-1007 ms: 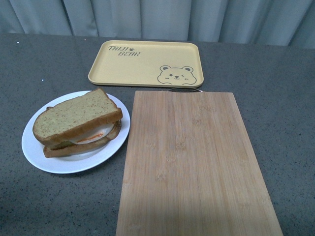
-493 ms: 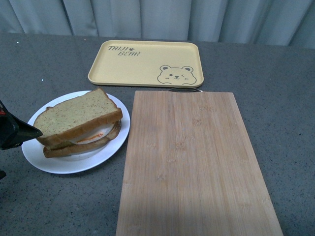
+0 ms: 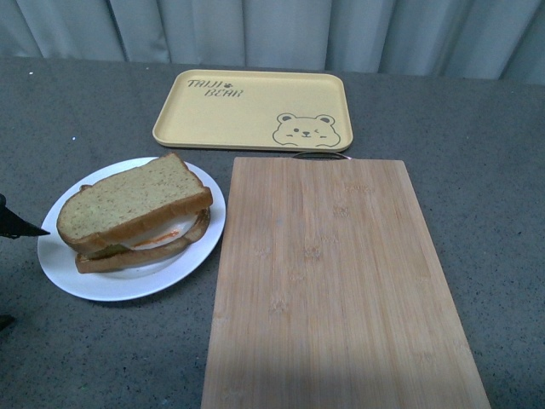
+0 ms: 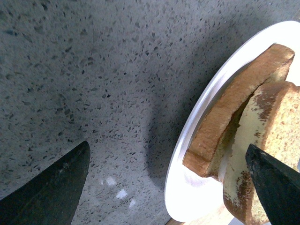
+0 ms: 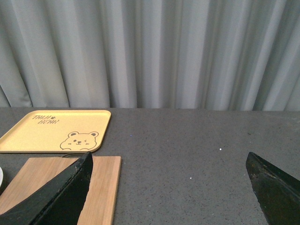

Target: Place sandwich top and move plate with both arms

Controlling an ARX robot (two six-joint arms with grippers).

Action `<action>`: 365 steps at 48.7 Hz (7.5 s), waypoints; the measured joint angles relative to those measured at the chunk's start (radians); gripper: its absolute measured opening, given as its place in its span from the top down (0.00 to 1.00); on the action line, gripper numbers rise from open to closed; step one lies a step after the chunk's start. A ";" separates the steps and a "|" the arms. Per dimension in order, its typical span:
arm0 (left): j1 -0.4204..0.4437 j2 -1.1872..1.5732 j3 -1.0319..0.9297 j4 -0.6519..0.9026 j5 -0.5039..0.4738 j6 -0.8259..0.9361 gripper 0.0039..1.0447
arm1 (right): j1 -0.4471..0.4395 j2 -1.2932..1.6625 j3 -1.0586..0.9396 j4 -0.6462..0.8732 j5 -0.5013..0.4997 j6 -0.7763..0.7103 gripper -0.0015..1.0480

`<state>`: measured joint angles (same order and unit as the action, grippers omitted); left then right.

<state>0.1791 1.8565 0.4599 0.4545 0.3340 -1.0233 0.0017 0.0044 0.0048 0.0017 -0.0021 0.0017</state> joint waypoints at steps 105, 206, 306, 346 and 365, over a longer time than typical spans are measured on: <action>-0.339 0.343 0.721 0.069 0.067 -0.180 0.97 | 0.000 0.000 0.000 0.000 0.000 0.000 0.09; -0.278 -0.092 0.074 0.792 -0.431 0.963 0.73 | 0.000 0.000 0.000 0.000 0.000 0.000 0.09; -0.181 -1.584 -0.442 -0.178 -0.334 1.016 0.97 | 0.000 0.000 0.000 0.000 0.000 0.000 0.09; -0.181 -1.851 -0.442 -0.452 -0.334 1.016 0.97 | 0.000 0.000 0.000 0.000 0.000 0.000 0.09; -0.181 -1.852 -0.442 -0.452 -0.334 1.016 0.39 | 0.000 0.000 0.000 0.000 0.000 0.000 0.09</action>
<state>-0.0017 0.0048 0.0177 0.0025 -0.0002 -0.0074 0.0017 0.0044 0.0048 0.0017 -0.0021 0.0017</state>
